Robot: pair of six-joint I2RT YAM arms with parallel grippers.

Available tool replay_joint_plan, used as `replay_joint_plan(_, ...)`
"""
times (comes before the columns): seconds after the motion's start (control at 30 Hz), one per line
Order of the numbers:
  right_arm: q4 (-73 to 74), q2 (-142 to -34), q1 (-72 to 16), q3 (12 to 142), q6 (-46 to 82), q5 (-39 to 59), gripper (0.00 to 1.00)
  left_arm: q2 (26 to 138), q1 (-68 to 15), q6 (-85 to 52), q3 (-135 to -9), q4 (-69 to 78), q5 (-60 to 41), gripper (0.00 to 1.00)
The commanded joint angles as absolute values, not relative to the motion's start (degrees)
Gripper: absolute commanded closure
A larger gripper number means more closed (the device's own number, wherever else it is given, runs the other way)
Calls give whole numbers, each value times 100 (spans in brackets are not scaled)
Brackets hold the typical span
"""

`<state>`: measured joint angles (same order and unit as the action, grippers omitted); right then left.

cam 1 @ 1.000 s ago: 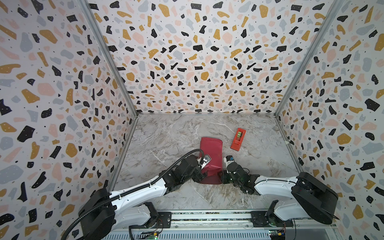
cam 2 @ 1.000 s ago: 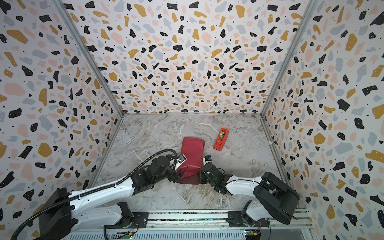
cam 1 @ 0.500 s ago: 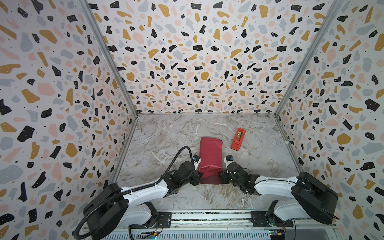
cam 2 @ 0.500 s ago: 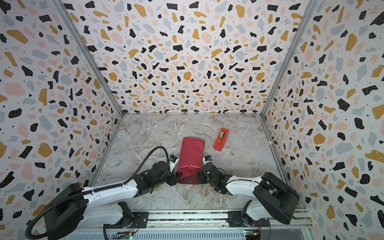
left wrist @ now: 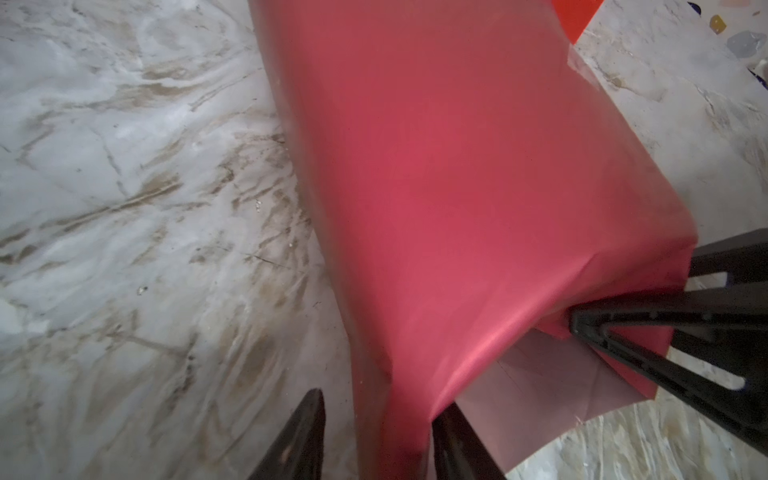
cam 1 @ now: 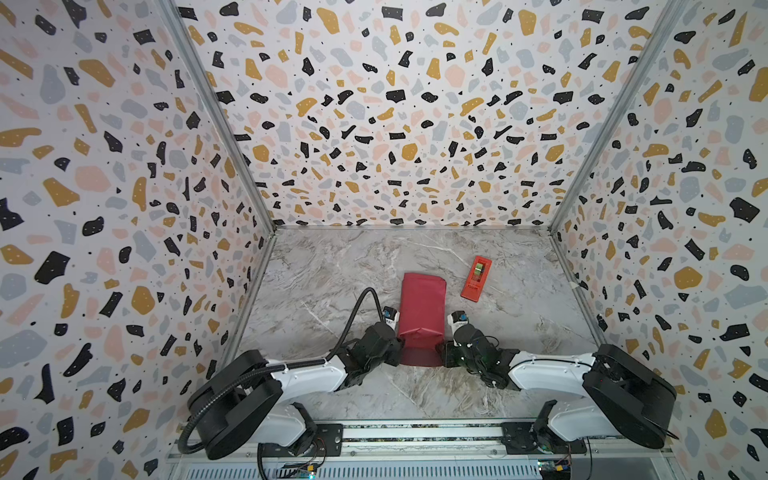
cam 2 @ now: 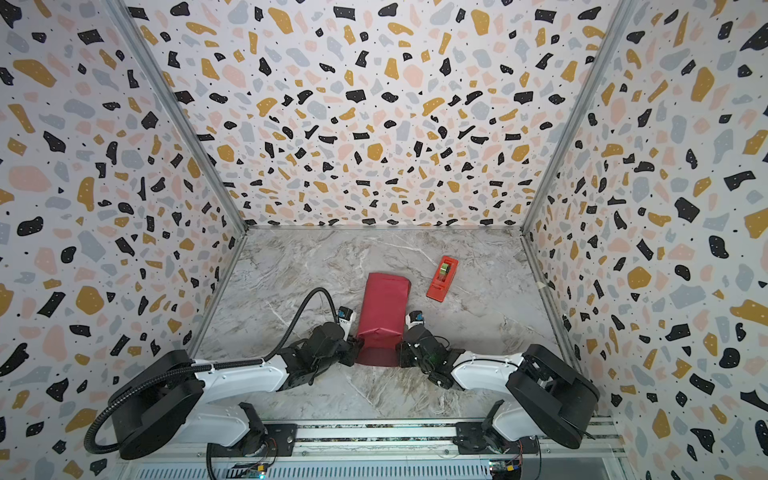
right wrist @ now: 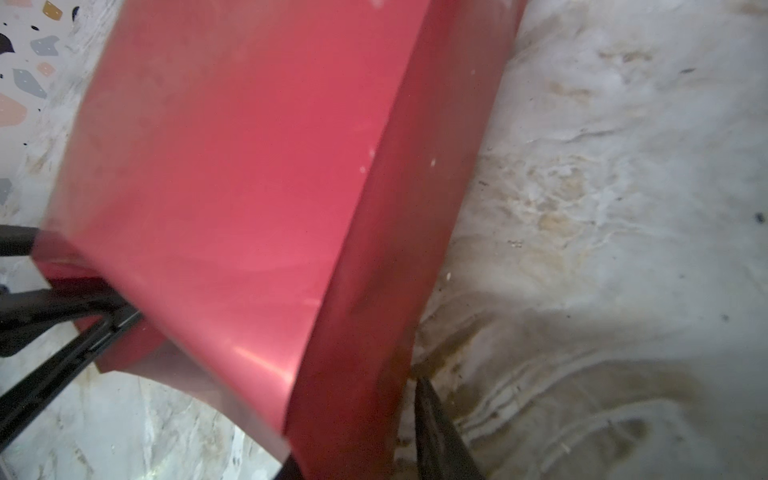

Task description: Wrap the gift box in paper

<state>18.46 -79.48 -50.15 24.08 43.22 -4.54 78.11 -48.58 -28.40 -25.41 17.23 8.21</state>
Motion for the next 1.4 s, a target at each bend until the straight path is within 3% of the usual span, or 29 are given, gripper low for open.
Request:
replay_joint_plan(0.0,1793,-7933,-5027,2459,4263,-530,70,7916,-4850,-3097,-2447,2130,1022,58)
replay_joint_plan(0.4,1849,-7918,-5027,2496,4236,-464,67,8274,-4882,-3379,-2403,2553,1090,61)
replay_joint_plan(0.83,1632,-7451,-5027,2359,4167,-424,52,8710,-5100,-3599,-2493,2742,1164,66)
replay_joint_plan(1.0,1301,-6769,-5015,2318,3983,-322,34,8717,-5136,-3612,-2470,2733,1167,66)
replay_joint_plan(1.1,1263,-6492,-4826,2402,3967,-23,18,8710,-5145,-3613,-2433,2760,1160,66)
replay_joint_plan(1.17,1270,-6578,-4641,2553,4008,227,1,8684,-5156,-3612,-2418,2760,1166,66)
replay_joint_plan(1.37,1481,-7249,-4261,3043,4161,839,1,8614,-5166,-3585,-2395,2725,1202,65)
